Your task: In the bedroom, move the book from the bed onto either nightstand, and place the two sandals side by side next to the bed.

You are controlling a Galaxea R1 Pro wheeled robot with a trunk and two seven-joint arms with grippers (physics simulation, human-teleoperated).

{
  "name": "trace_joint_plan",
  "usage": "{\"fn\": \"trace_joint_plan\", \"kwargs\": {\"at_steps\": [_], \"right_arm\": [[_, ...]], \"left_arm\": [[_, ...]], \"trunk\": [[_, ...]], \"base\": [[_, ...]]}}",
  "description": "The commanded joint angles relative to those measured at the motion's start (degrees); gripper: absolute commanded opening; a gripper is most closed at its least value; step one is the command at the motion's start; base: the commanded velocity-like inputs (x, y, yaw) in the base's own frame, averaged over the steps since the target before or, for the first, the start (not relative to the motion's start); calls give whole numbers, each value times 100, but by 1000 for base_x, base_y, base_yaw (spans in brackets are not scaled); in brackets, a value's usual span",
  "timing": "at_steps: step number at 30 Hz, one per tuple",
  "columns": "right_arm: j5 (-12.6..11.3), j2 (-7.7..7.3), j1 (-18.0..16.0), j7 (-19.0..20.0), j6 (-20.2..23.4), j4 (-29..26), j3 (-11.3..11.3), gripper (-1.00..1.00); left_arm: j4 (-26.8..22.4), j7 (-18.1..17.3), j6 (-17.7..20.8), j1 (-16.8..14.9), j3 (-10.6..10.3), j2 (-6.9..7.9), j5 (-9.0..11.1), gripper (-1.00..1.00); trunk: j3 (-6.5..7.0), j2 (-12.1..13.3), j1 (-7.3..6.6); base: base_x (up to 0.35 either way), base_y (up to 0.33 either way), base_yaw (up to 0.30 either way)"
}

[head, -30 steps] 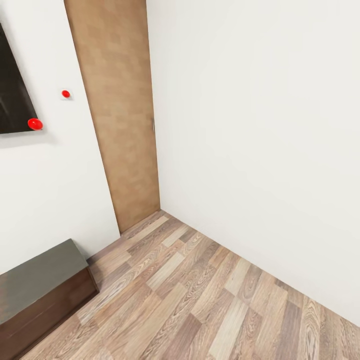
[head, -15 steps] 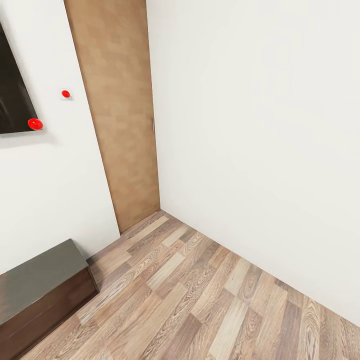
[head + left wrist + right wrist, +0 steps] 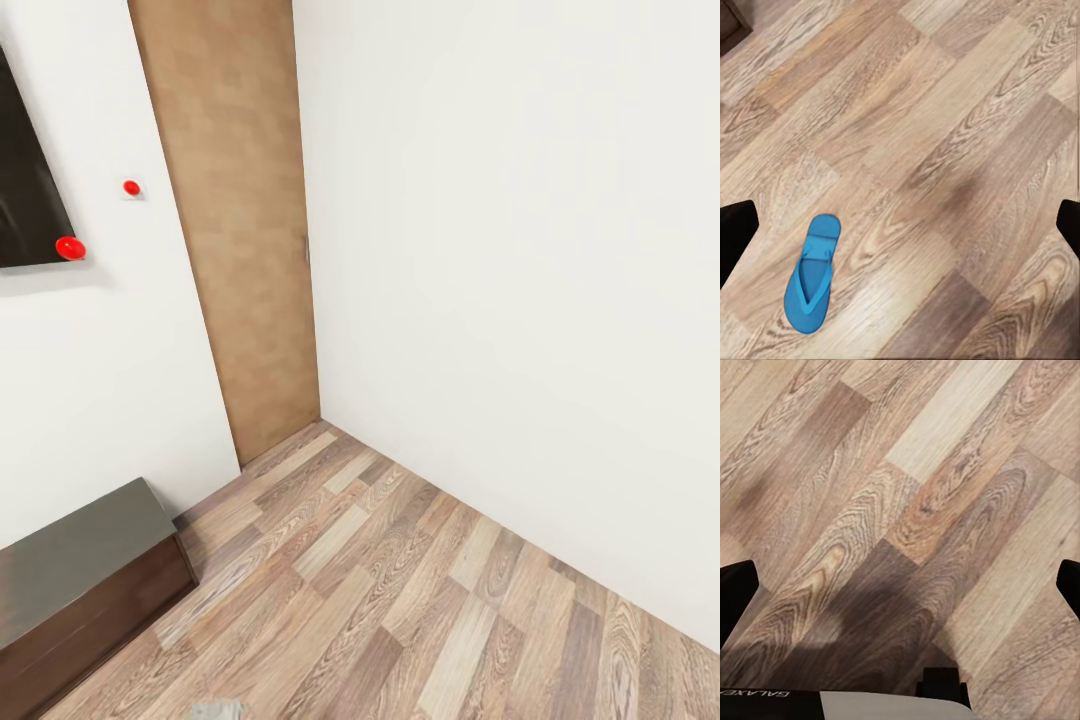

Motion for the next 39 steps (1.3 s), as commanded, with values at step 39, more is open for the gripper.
{"fn": "trace_joint_plan", "kwargs": {"at_steps": [39], "right_arm": [[3, -5, 0, 48, -5, -6, -51, 100]], "left_arm": [[1128, -441, 1809, -1381, -12, 348, -43, 100]], "trunk": [[-6, -3, 0]], "base": [[0, 0, 0]]}}
